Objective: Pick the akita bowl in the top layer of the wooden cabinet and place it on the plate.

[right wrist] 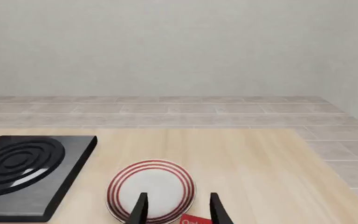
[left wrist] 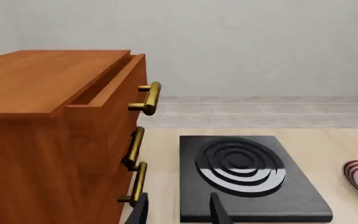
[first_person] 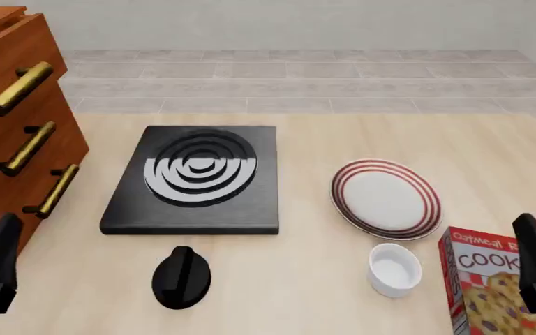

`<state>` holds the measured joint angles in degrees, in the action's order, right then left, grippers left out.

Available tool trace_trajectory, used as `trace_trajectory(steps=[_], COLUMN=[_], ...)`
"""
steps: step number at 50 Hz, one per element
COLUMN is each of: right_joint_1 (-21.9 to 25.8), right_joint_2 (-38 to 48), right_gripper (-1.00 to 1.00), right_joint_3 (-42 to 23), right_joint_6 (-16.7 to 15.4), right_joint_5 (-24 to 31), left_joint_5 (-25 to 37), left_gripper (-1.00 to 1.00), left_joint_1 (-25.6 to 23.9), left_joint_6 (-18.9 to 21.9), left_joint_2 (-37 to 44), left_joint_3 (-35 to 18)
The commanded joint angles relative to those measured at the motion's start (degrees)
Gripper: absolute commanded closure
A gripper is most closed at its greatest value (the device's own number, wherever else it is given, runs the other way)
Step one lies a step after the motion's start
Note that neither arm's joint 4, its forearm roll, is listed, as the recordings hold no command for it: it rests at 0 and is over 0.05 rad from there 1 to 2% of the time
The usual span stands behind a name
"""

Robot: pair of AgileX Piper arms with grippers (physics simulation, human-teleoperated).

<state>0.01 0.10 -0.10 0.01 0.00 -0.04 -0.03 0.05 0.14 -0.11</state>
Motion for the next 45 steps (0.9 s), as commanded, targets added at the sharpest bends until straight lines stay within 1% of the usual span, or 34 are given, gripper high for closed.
trace_trajectory(steps=[1, 9, 14, 16, 21, 23, 24, 25, 26, 27, 28, 29, 31, 33, 34, 36, 40, 41, 42, 43, 45], right_joint_1=[0.16, 0.4, 0.52, 0.64, 0.86, 0.91, 0.94, 0.92, 0.89, 0.9, 0.91, 0.91, 0.96, 1.1, 1.16, 1.09, 1.01, 1.0, 1.05, 1.08, 1.09], right_joint_2=[0.09, -0.04, -0.05, -0.05, -0.04, -0.06, -0.06, 0.09, 0.08, 0.07, 0.04, 0.04, 0.04, 0.04, 0.03, 0.03, 0.04, 0.04, 0.04, 0.04, 0.05], right_gripper=[-1.0, -1.0, -1.0, -1.0, -1.0, -1.0, -1.0, -1.0, -1.0, -1.0, -1.0, -1.0, -1.0, -1.0, -1.0, -1.0, -1.0, -1.0, -1.0, -1.0, -1.0], right_joint_3=[-0.28, -0.7, -0.74, -0.77, -1.03, -1.16, -1.26, -1.42, -1.49, -1.58, -1.74, -1.74, -1.76, -1.74, -1.8, -1.81, -1.82, -1.8, -1.73, -1.71, -1.65], right_joint_6=[0.09, 0.22, 0.17, 0.23, 0.22, 0.2, 0.26, 0.24, 0.24, 0.33, 0.17, 0.17, 0.26, 0.32, 0.31, 0.29, 0.24, 0.23, 0.19, 0.19, 0.25], right_joint_5=[0.19, 0.45, 0.41, 0.45, 0.57, 0.63, 0.71, 0.67, 0.7, 0.77, 0.79, 0.8, 0.81, 0.82, 0.82, 0.81, 0.8, 0.75, 0.73, 0.72, 0.69], left_joint_5=[0.06, 0.15, -0.86, -0.21, -0.94, -1.12, -0.96, -0.06, 0.5, 0.53, 1.21, 1.22, 2.46, 3.19, 3.79, 4.17, 4.84, 5.07, 5.6, 5.99, 6.5], left_gripper=[-1.0, -1.0, -1.0, -1.0, -1.0, -1.0, -1.0, -1.0, -1.0, -1.0, -1.0, -1.0, -1.0, -1.0, -1.0, -1.0, -1.0, -1.0, -1.0, -1.0, -1.0], left_joint_1=[-0.2, -0.38, -0.33, -0.64, -1.74, -2.18, -1.87, -1.27, -0.58, 0.21, 0.25, 0.25, -0.39, -1.16, -1.55, -1.29, -1.47, -1.36, -1.16, -1.06, -0.82], left_joint_6=[0.09, -0.22, -0.76, -1.72, -1.52, -1.19, -1.7, -1.22, -1.5, -2.98, -1.89, -1.89, -0.77, -0.6, -0.76, -0.58, -0.93, -1.63, -1.41, -2.33, -1.83], left_joint_2=[0.21, 0.39, 3.11, 3.89, 5.71, 7.13, 7.82, 7.13, 6.7, 7.55, 8.08, 8.08, 8.21, 8.82, 9.56, 10.42, 12.4, 13.11, 14.41, 15.14, 15.97], left_joint_3=[-0.17, -0.29, -1.69, -3.61, -4.97, -6.13, -6.98, -7.94, -8.62, -9.44, -11.18, -11.2, -13.24, -14.72, -16.4, -17.86, -20.29, -21.02, -22.42, -23.23, -24.56])
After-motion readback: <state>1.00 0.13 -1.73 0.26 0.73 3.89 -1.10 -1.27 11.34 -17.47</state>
